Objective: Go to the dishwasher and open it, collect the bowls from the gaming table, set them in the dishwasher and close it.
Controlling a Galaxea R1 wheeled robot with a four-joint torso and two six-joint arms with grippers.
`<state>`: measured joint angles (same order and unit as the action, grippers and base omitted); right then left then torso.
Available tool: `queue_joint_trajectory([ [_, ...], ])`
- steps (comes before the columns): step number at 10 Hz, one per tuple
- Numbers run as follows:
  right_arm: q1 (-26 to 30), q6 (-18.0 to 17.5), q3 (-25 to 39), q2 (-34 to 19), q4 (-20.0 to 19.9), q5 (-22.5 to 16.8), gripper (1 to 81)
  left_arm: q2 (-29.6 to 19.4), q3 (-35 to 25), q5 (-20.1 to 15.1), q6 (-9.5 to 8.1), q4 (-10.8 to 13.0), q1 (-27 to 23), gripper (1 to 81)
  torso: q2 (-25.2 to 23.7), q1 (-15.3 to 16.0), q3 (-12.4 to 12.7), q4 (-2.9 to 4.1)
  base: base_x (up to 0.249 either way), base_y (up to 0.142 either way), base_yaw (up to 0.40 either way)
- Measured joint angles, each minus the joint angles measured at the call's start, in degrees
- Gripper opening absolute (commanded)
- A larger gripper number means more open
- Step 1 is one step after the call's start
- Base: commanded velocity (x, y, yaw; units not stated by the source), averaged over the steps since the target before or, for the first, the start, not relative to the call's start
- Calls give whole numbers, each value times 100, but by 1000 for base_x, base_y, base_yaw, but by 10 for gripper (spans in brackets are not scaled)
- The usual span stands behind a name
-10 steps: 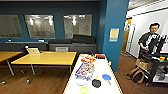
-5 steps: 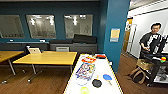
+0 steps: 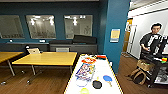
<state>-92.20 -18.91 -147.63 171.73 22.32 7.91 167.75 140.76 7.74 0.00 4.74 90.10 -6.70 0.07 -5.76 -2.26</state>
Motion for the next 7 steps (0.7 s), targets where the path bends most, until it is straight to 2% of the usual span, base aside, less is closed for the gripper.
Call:
queue_joint_trajectory([
  [2, 127, 0, 0, 0, -6, 60, 811, 2, 0, 68, 2, 0, -113, 811, 2, 4, -2, 0, 89, 0, 0],
  [7, 63, -5, 83, -141, -5, 62, 811, -2, 0, 61, 0, 0, -41, 811, 5, 4, -2, 0, 0, 0, 0],
])
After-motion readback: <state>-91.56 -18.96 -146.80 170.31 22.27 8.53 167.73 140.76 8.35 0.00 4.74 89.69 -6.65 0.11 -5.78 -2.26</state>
